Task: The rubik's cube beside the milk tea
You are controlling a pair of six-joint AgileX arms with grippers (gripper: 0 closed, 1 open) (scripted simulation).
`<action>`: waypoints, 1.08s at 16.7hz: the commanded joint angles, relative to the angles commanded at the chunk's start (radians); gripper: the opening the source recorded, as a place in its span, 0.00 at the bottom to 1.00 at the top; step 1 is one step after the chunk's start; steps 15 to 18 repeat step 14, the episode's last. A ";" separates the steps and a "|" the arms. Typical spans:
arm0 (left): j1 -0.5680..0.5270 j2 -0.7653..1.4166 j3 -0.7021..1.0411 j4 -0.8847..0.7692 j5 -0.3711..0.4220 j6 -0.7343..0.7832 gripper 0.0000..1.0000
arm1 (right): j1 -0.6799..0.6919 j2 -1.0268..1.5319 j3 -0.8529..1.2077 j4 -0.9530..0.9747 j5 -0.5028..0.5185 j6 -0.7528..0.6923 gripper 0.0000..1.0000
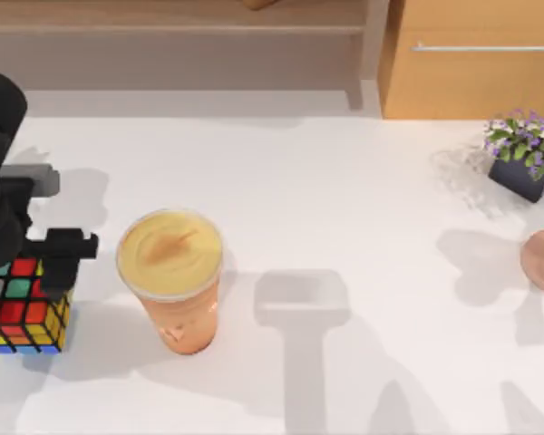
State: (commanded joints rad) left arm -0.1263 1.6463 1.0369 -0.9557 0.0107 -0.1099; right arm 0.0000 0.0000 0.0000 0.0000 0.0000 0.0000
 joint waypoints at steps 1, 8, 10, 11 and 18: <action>0.000 0.000 0.000 0.000 0.000 0.000 0.45 | 0.000 0.000 0.000 0.000 0.000 0.000 1.00; 0.000 0.000 0.000 0.000 0.000 0.000 0.98 | 0.000 0.000 0.000 0.000 0.000 0.000 1.00; 0.000 0.000 0.000 0.000 0.000 0.000 1.00 | 0.000 0.000 0.000 0.000 0.000 0.000 1.00; 0.000 0.000 0.000 0.000 0.000 0.000 1.00 | 0.000 0.000 0.000 0.000 0.000 0.000 1.00; 0.000 0.000 0.000 0.000 0.000 0.000 1.00 | 0.000 0.000 0.000 0.000 0.000 0.000 1.00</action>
